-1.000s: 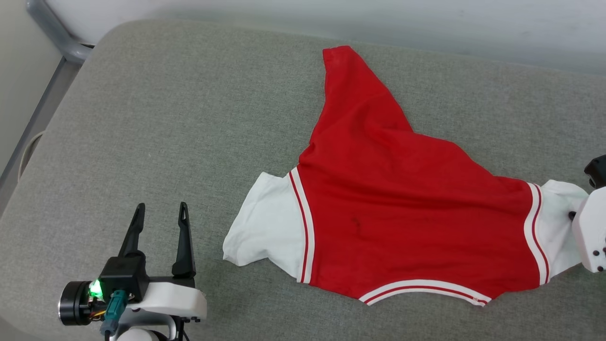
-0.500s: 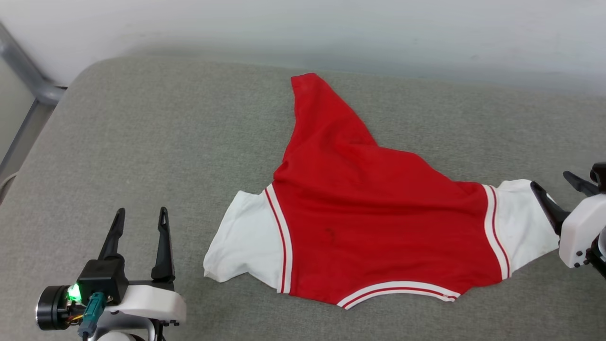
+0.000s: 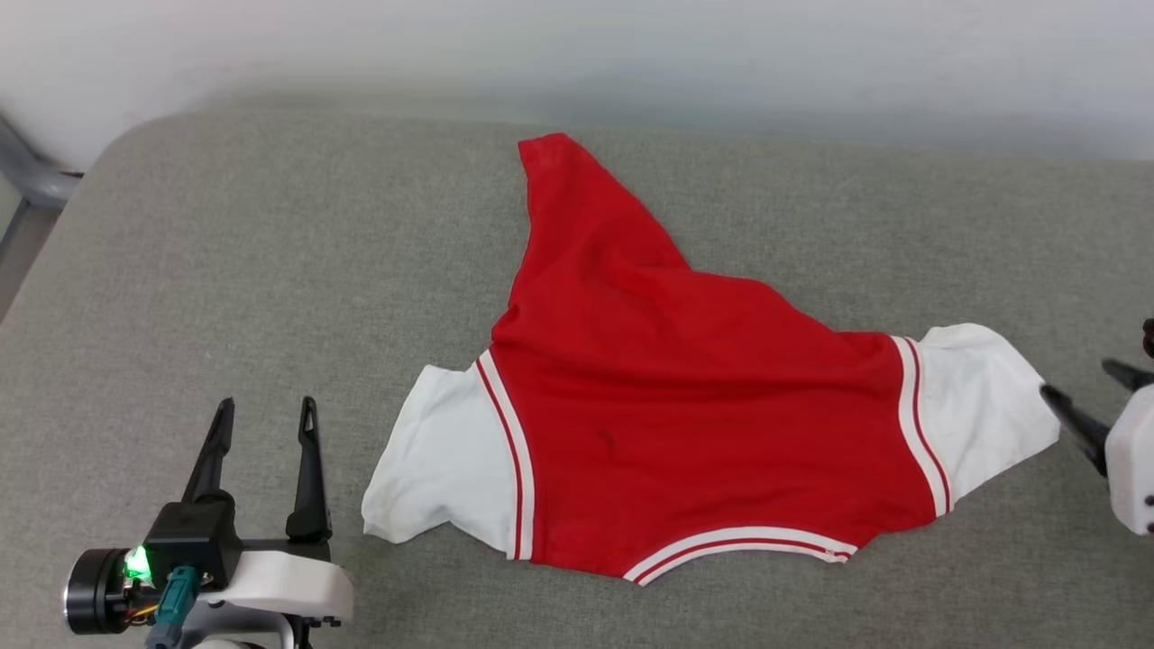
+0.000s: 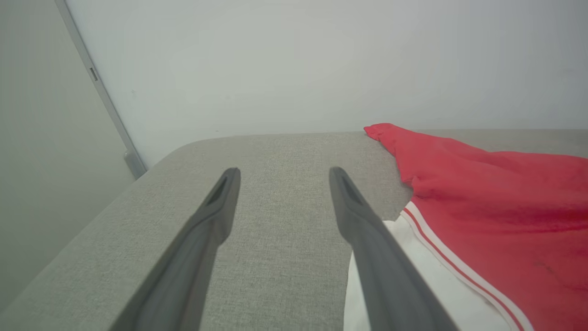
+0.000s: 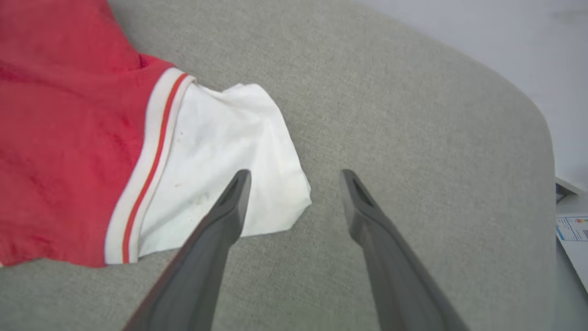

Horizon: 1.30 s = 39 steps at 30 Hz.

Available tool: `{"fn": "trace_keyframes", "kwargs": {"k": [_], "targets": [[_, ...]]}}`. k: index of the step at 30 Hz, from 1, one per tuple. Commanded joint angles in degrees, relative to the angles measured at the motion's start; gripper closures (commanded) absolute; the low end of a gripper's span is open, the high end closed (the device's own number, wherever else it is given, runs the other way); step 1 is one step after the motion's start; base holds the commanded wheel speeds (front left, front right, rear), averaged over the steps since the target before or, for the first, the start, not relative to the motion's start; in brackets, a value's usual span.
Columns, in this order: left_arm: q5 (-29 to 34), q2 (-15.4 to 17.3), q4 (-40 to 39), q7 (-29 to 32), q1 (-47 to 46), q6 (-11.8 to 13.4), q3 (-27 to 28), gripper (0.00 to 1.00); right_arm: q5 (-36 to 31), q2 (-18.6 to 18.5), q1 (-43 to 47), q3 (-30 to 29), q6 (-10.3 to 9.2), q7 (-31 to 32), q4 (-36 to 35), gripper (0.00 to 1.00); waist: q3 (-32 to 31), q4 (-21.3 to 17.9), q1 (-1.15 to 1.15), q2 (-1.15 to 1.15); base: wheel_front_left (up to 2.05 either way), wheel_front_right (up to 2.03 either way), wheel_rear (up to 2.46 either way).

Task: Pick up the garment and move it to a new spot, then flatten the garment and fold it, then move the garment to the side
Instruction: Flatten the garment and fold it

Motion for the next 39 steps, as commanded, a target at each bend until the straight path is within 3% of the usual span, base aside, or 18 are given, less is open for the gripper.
{"fn": "trace_keyframes", "kwargs": {"k": [1, 5, 11, 19, 27, 28, 29, 30, 39], "targets": [[0.28, -0.32, -0.20, -0.14, -0.23, -0.26, -0.13, 0.00, 1.29, -2.08, 0.36, 0.57, -0.09, 3.81, -1.59, 0.00, 1.02, 0.52, 0.00, 0.00, 0.00, 0.00, 0.00], [0.44, -0.75, -0.31, -0.14, -1.27, -0.56, -0.40, 0.00, 4.47, -4.99, -0.85, 1.78, -0.08, 14.45, -4.58, 0.00, 2.70, 1.48, 0.00, 0.00, 0.00, 0.00, 0.00], [0.73, -1.30, -0.26, -0.15, -2.67, -0.96, -1.06, 0.00, 4.55, -6.81, -3.27, 3.09, -0.08, 22.98, -5.62, 0.00, 5.06, 3.18, 0.00, 0.00, 0.00, 0.00, 0.00], [0.99, -1.88, -0.63, -0.15, -4.55, -1.25, -1.18, 0.00, 3.50, -5.65, -3.73, 4.62, -0.08, 27.06, 0.42, 0.00, 8.80, 4.95, 0.00, 0.00, 0.00, 0.00, 0.00], [1.03, -2.23, -0.17, -0.15, -5.03, -1.36, -0.38, 0.00, 5.47, -2.10, -0.34, 8.28, 0.01, 26.75, 3.55, 0.00, 9.74, 4.50, 0.00, 0.00, 0.00, 0.00, 0.00], [1.04, -2.27, -0.06, -0.15, -4.93, -1.36, -0.23, 0.00, 5.78, -1.83, -0.18, 8.76, 0.07, 26.57, 3.53, 0.28, 9.60, 4.27, 0.00, 0.00, 0.00, 0.00, 0.00], [0.98, -2.24, 0.09, -0.15, -4.77, -1.38, -0.03, 0.00, 5.70, -1.65, -0.27, 9.43, 0.18, 26.20, 3.15, 0.78, 9.32, 3.94, 0.00, 0.00, 0.00, 0.00, 0.00], [0.95, -2.18, 0.31, -0.15, -4.58, -1.48, 0.14, 0.00, 5.54, -1.62, -0.58, 9.71, 0.30, 25.32, 2.64, 1.00, 8.98, 3.62, 0.00, 0.00, 0.00, 0.00, 0.00], [0.76, 0.19, 3.13, -0.15, -3.65, -3.74, 0.25, 0.00, 6.65, -2.49, -2.30, 6.10, -0.03, 13.32, 0.04, 1.00, 3.07, 1.87, 0.00, 0.00, 0.00, 0.00, 0.00]]}}
